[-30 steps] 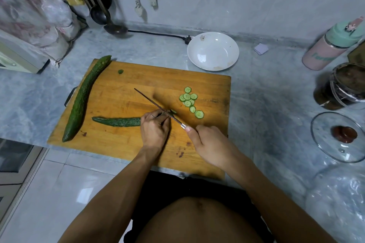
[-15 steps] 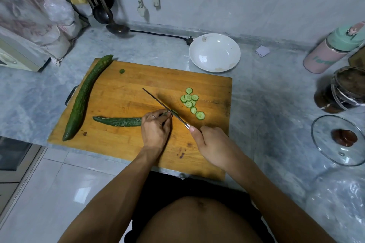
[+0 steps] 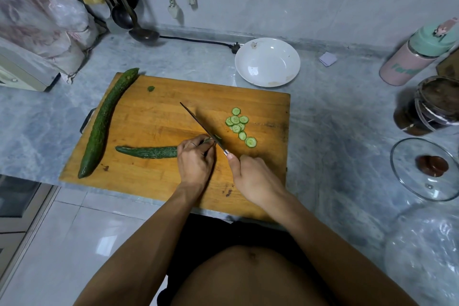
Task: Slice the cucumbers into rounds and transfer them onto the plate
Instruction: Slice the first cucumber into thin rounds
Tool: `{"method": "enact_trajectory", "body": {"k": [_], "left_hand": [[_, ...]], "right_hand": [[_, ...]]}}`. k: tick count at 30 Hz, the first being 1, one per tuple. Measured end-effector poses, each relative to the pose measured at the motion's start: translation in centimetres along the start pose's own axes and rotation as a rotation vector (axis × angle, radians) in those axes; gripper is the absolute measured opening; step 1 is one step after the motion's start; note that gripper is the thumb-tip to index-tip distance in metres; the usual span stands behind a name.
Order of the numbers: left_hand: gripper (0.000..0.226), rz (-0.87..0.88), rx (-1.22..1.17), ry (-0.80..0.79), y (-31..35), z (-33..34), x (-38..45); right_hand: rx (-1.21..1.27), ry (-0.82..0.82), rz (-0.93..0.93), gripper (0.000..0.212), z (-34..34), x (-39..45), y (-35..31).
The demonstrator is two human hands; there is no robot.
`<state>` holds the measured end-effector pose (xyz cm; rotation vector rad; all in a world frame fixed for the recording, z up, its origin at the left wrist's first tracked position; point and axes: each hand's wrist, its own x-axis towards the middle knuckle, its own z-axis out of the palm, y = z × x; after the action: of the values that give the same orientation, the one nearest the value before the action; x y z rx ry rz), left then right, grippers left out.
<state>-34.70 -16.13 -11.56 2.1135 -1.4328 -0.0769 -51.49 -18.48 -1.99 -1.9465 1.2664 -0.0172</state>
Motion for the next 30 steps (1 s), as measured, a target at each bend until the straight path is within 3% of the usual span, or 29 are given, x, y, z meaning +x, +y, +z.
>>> {"method": "enact_trajectory", "body": {"k": [9,24,30], "left_hand": [[0.018,0.008,-0.015,-0.018,0.1,-0.2,0.0],[0.017,0.028,-0.110,-0.018,-0.2,-0.6,0.3],[0.019,0.025,-0.090,-0.079,-0.1,-0.8,0.3]], "right_hand": [[0.092,0.047,0.026,0.066,0.0,-0.3,0.4],[0.079,0.050,0.069,0.052,1.5,-1.9,-1.1],[0.100,0.073,0.090,0.060,2.6,-0.4,-1.3]]}}
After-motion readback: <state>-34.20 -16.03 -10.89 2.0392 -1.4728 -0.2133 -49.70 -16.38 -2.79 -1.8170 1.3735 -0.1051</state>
